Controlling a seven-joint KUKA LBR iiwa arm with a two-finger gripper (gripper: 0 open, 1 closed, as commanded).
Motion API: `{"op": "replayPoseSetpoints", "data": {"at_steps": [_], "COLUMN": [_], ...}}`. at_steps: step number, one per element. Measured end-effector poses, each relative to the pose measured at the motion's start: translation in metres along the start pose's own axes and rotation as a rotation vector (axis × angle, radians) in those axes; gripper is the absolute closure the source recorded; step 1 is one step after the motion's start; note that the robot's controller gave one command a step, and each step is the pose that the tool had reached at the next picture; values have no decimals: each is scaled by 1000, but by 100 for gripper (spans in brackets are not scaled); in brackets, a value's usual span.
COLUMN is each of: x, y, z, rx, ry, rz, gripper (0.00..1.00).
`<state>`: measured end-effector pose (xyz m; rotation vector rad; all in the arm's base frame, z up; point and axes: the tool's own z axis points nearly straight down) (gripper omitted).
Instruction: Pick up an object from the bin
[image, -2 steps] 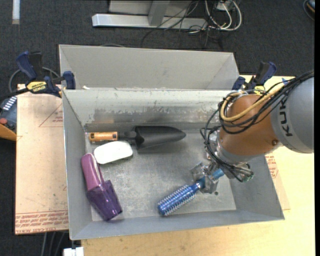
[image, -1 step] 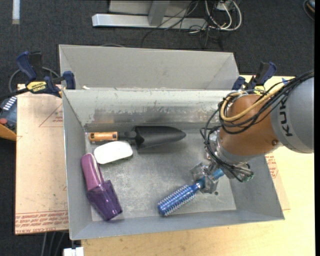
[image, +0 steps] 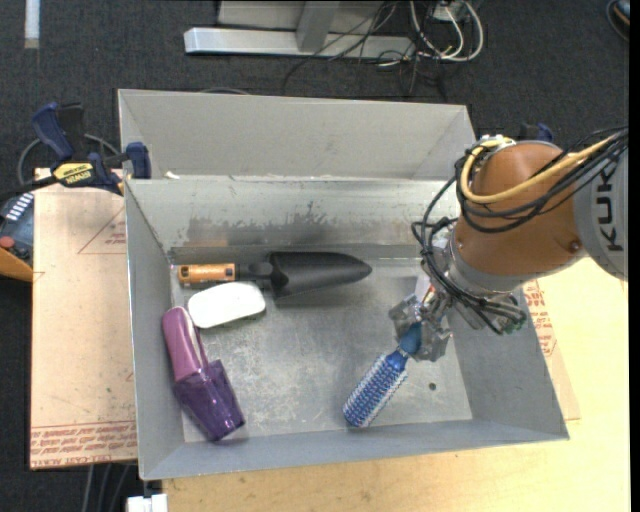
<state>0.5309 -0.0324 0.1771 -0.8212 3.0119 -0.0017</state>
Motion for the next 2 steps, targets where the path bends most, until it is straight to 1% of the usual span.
{"op": "replayPoseSetpoints", "data": {"at_steps": [1, 2], "x": [0, 4], "y": [3, 6], "z": [18, -74], "rx": [-5, -4], "ry": [7, 3], "rz": [-14, -20], "gripper": [100, 100]}}
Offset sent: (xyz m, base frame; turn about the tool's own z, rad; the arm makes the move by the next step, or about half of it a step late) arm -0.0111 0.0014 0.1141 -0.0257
